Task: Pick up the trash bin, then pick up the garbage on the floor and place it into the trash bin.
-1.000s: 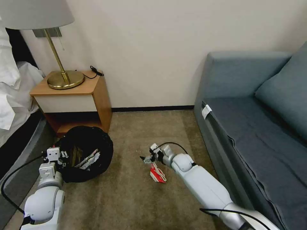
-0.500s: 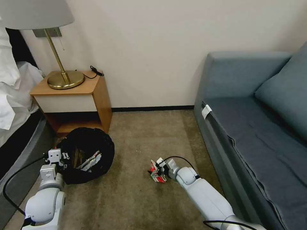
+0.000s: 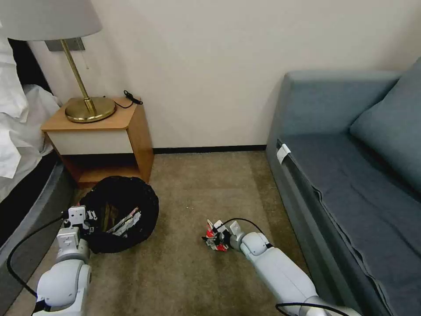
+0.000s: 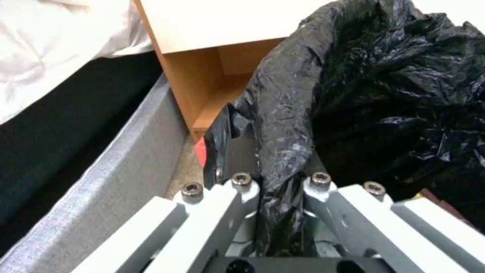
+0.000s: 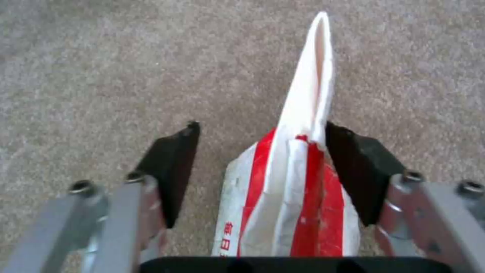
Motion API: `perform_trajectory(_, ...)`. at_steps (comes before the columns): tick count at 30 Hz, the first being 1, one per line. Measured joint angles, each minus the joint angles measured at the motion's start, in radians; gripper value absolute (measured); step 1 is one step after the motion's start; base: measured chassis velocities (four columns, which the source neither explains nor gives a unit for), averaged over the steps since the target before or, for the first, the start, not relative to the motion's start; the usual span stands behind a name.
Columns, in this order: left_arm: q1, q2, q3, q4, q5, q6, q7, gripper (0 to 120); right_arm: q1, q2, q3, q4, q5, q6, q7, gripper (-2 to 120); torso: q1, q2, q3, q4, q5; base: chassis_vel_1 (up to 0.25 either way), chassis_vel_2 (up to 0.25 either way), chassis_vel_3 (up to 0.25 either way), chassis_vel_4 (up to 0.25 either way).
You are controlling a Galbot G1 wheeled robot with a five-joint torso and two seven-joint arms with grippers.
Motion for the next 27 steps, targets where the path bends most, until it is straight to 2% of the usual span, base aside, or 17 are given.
perform_trajectory(2, 0.000, 0.000, 0.000, 0.000, 0.000, -0.003, 0.000, 4, -0.003, 0.000, 0.002, 0.000, -0.001, 0.003, -0.002, 53, 0.000, 0.000, 0.000, 0.0000, 0.0000, 0.000, 0.000, 0.000, 0.000)
perform_trajectory(4, 0.000, 0.000, 0.001, 0.000, 0.001, -0.005, 0.001, 4, -0.004, 0.001, 0.003, 0.000, -0.001, 0.004, -0.003, 50, 0.000, 0.000, 0.000, 0.0000, 0.0000, 0.000, 0.000, 0.000, 0.000)
perform_trajectory(7, 0.000, 0.001, 0.001, -0.002, 0.001, -0.006, 0.003, 4, -0.008, 0.001, 0.008, 0.001, -0.004, 0.004, -0.008, 34, 0.000, 0.000, 0.000, 0.0000, 0.0000, 0.000, 0.000, 0.000, 0.000)
perform_trajectory(9, 0.000, 0.002, 0.001, -0.003, 0.001, -0.006, 0.004, 4, -0.009, 0.001, 0.009, 0.001, -0.004, 0.005, -0.009, 30, 0.000, 0.000, 0.000, 0.0000, 0.0000, 0.000, 0.000, 0.000, 0.000)
perform_trajectory(13, 0.003, 0.001, 0.003, -0.003, 0.000, -0.008, 0.006, 4, -0.013, 0.001, 0.016, 0.002, -0.010, 0.012, -0.009, 13, 0.000, 0.000, 0.000, 0.0000, 0.0000, 0.000, 0.000, 0.000, 0.000)
perform_trajectory(15, 0.004, 0.001, 0.004, -0.003, 0.000, -0.009, 0.007, 4, -0.014, 0.002, 0.017, 0.002, -0.012, 0.014, -0.010, 10, 0.000, 0.000, 0.000, 0.0000, 0.0000, 0.000, 0.000, 0.000, 0.000)
perform_trajectory(17, 0.005, 0.000, 0.005, -0.003, 0.000, -0.010, 0.008, 4, -0.013, 0.003, 0.023, 0.002, -0.013, 0.017, -0.010, 0, 0.000, 0.000, 0.000, 0.0000, 0.0000, 0.000, 0.000, 0.000, 0.000)
perform_trajectory(21, 0.005, 0.002, 0.005, -0.003, 0.000, -0.011, 0.009, 4, 0.000, 0.005, 0.036, 0.007, -0.009, 0.021, -0.010, 0, 0.000, 0.000, 0.000, 0.0000, 0.0000, 0.000, 0.000, 0.000, 0.000)
perform_trajectory(27, 0.009, 0.010, 0.004, -0.010, -0.002, -0.011, 0.012, 4, 0.066, 0.006, 0.048, 0.078, 0.071, 0.003, -0.004, 0, 0.000, 0.000, 0.000, -0.0001, 0.0000, 0.000, 0.000, 0.000, 0.000)
